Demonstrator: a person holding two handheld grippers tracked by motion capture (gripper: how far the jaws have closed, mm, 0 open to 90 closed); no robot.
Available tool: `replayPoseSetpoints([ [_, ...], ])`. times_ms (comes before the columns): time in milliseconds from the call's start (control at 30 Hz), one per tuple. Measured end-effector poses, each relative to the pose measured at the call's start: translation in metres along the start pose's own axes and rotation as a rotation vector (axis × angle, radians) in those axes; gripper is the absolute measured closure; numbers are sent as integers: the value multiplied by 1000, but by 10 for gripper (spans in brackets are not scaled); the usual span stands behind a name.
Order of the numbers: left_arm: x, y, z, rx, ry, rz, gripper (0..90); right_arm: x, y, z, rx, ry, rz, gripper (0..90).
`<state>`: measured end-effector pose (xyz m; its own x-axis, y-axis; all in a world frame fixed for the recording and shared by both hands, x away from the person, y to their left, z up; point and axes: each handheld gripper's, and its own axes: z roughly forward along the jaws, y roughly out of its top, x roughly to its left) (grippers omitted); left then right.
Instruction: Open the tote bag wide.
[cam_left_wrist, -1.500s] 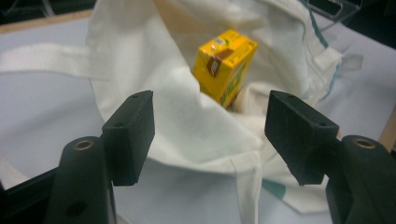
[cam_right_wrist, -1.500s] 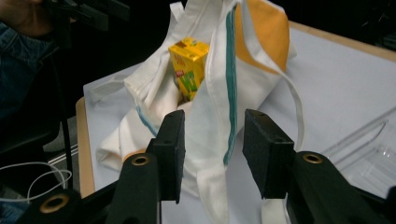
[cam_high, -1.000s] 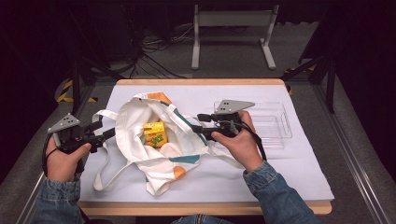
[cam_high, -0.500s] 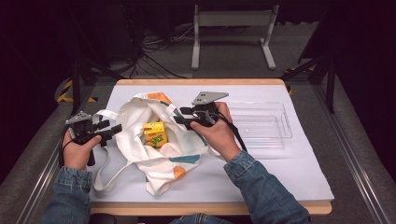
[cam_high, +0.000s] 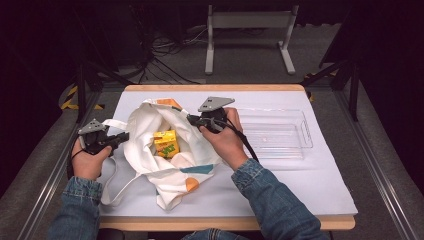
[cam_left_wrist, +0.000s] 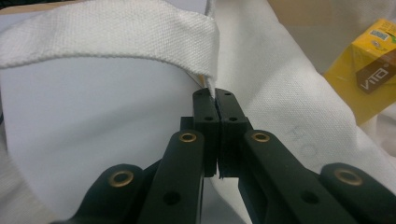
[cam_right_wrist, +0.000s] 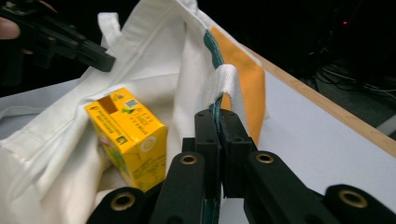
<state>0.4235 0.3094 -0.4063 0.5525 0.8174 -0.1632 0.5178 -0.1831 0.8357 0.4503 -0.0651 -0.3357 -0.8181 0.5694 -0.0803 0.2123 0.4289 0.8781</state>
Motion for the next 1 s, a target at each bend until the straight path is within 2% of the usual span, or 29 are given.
replayPoseSetpoints([
  [67, 0, 0, 0, -1, 11, -6, 888, -1, 0, 1, 1, -15, -2, 875],
  [133, -1, 0, 4, 15, 50, 9, 888, -5, -3, 7, 16, -49, -4, 874],
  [167, -1, 0, 4, 15, 50, 9, 888, -5, -3, 7, 16, -49, -4, 874],
  [300, 5, -4, 10, 49, 56, -38, 888, -15, -10, 22, 64, -93, 25, 871],
  [367, 10, -8, 12, 64, 49, -65, 888, -22, -15, 28, 91, -97, 54, 871],
  [467, 15, -13, 15, 81, 41, -92, 888, -31, -23, 37, 161, -109, 84, 872],
  [567, 16, -15, 16, 90, 42, -110, 888, -32, -22, 39, 170, -112, 90, 872],
  [667, 20, -18, 18, 120, 48, -128, 889, -33, -21, 44, 231, -119, 111, 873],
  [767, 24, -22, 21, 134, 41, -149, 888, -36, -21, 47, 262, -118, 137, 873],
  [833, 26, -24, 22, 139, 39, -150, 888, -36, -21, 48, 273, -115, 146, 873],
  [867, 27, -26, 24, 158, 39, -158, 888, -38, -21, 50, 296, -112, 163, 873],
  [1000, 25, -27, 27, 195, 54, -155, 888, -41, -21, 54, 332, -107, 177, 871],
])
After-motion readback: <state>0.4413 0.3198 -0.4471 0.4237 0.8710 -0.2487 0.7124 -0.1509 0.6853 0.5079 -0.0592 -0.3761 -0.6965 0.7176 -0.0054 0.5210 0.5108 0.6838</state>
